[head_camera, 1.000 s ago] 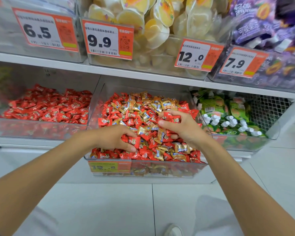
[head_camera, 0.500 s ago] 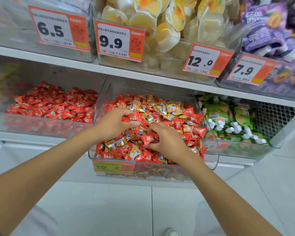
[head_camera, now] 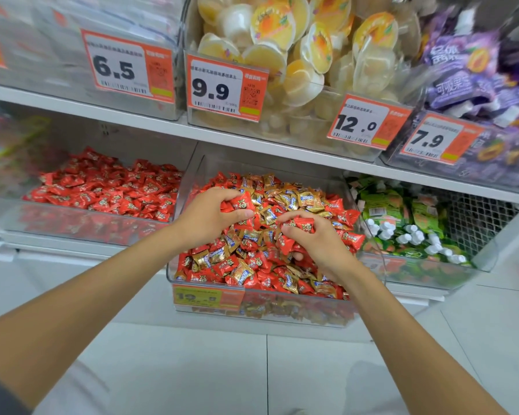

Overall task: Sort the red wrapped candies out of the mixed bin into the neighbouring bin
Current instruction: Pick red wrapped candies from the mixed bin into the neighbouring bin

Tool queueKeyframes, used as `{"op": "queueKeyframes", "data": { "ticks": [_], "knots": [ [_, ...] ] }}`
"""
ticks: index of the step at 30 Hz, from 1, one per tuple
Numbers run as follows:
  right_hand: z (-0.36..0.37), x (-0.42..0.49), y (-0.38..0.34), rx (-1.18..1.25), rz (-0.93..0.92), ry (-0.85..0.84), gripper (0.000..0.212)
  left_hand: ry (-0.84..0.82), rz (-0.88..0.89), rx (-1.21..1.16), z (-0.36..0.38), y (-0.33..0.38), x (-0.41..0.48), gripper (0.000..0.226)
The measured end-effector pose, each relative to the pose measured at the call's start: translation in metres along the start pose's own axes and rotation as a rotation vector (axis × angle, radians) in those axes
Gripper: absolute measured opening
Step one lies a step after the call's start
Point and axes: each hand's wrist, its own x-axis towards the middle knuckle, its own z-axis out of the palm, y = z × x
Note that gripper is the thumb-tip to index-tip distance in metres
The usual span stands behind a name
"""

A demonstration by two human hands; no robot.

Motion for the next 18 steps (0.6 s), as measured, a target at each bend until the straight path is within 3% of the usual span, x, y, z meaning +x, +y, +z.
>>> {"op": "queueKeyframes", "data": {
  "ticks": [3,6,10,18],
  "knots": [
    [0.002,-0.004,-0.01,-0.011,-0.01,0.017,0.01,0.061,-0.011,0.013,-0.014,0.002,-0.003,0.044],
    [0.015,-0.004,-0.028,-0.066,-0.044,0.018,0.009,0.086,0.026,0.04,-0.039,-0.001,-0.009,0.017],
    [0.051,0.002,-0.062,-0.168,-0.161,-0.044,0.011,0.128,-0.003,0.066,-0.084,-0.024,-0.025,0.025],
    [0.164,0.093,-0.096,-0.312,-0.285,-0.192,0.006,0.303,-0.198,0.22,-0.178,-0.159,-0.034,0.038]
  ]
}}
